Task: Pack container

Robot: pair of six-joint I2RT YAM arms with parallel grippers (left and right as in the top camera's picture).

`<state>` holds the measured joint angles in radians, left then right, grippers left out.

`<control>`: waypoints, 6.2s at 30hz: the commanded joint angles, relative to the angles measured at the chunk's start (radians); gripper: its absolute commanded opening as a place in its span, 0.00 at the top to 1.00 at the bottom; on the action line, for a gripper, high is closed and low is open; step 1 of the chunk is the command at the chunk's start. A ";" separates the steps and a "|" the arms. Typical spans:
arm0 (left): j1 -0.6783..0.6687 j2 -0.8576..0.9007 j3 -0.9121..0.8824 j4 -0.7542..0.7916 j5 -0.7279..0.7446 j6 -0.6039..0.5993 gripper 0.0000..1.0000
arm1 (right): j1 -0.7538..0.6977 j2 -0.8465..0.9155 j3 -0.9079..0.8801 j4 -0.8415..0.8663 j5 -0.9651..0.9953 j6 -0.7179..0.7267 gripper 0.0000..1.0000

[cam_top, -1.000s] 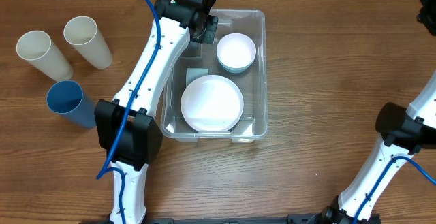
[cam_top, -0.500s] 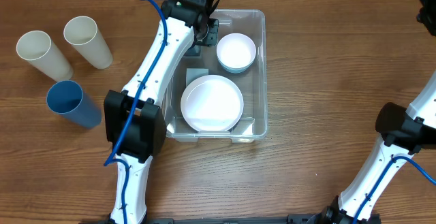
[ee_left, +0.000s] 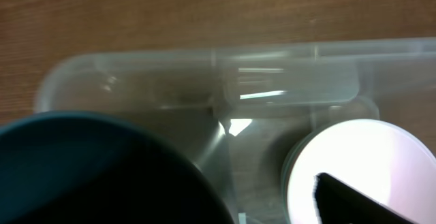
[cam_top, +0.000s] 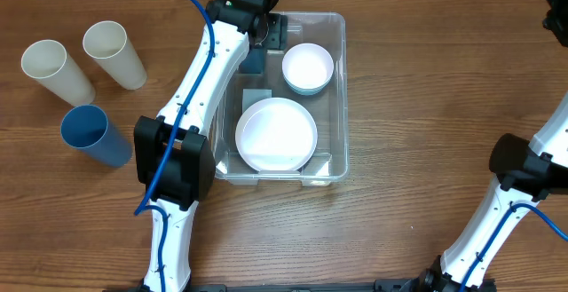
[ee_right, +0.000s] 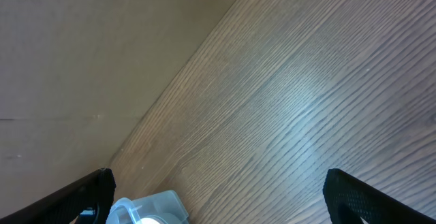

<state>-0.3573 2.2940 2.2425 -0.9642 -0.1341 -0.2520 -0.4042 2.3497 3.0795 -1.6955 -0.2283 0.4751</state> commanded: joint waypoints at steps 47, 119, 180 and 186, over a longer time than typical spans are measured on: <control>-0.104 0.173 0.227 -0.192 -0.217 0.158 0.96 | 0.001 -0.016 0.003 0.002 0.002 0.004 0.00; 0.689 -0.609 -0.807 -0.166 0.212 0.021 0.00 | 0.001 -0.016 0.003 0.002 0.002 0.004 0.00; 0.009 -0.368 -0.069 -0.121 0.090 0.177 0.96 | 0.001 -0.016 0.003 0.002 0.002 0.004 0.00; 0.009 -0.319 -0.069 -0.107 0.090 0.177 0.80 | 0.001 -0.016 0.003 0.002 0.002 0.004 0.00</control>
<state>-0.3454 1.9606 2.1567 -1.0843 -0.0349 -0.0956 -0.4042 2.3497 3.0795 -1.6955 -0.2283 0.4747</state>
